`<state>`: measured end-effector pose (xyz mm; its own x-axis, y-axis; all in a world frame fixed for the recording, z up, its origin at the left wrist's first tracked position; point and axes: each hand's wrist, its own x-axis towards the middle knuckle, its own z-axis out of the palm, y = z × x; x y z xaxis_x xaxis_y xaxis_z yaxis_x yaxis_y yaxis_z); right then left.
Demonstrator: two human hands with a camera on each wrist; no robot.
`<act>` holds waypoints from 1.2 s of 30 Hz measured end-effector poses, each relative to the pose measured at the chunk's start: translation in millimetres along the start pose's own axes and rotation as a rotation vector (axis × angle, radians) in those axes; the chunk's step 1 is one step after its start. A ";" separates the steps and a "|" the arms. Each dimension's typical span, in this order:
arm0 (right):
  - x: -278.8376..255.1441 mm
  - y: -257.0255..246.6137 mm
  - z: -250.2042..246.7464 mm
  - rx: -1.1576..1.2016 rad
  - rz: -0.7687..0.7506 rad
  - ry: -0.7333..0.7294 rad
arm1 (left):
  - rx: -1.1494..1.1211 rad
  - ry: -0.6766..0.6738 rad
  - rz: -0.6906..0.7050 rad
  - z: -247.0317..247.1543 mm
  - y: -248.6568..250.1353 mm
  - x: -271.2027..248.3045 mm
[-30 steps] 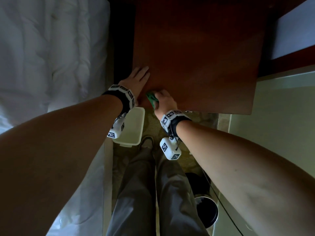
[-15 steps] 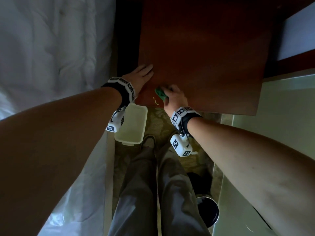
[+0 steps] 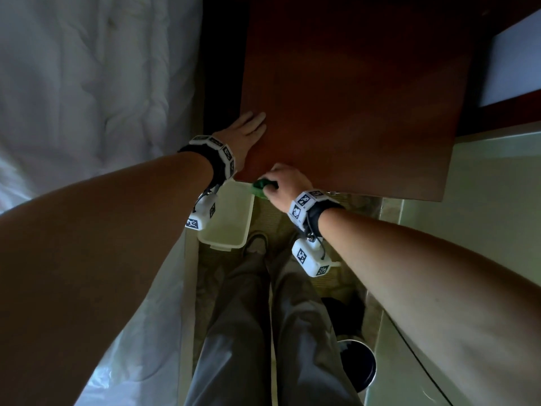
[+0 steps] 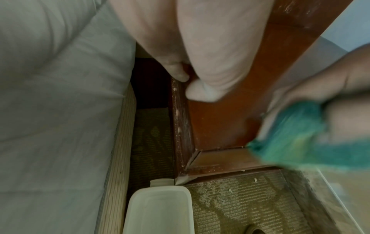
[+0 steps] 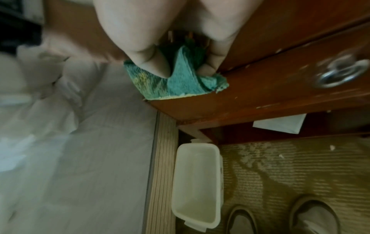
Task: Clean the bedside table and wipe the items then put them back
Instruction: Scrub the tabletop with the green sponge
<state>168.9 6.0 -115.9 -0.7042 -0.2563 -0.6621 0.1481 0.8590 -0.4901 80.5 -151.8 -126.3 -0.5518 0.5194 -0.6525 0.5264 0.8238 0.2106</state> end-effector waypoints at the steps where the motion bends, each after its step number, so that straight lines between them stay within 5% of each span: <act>1: -2.6 6.0 -9.8 0.037 0.042 0.013 | 0.005 -0.009 -0.005 -0.3 1.0 -0.2; 9: -8.5 32.0 -41.2 0.789 0.456 0.184 | 0.046 -0.050 -0.035 -3.3 6.7 -3.8; 25: -9.0 35.4 -60.0 0.692 0.355 0.229 | -0.037 -0.063 -0.166 -10.3 32.9 0.0; 36: -23.6 33.5 -57.3 0.476 0.306 0.243 | -0.122 -0.031 -0.111 -2.5 23.4 -14.9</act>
<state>150.7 66.2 -84.2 -0.7106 0.1264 -0.6921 0.6224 0.5716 -0.5347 99.5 -139.7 -109.8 -0.5807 0.4181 -0.6986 0.3802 0.8980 0.2214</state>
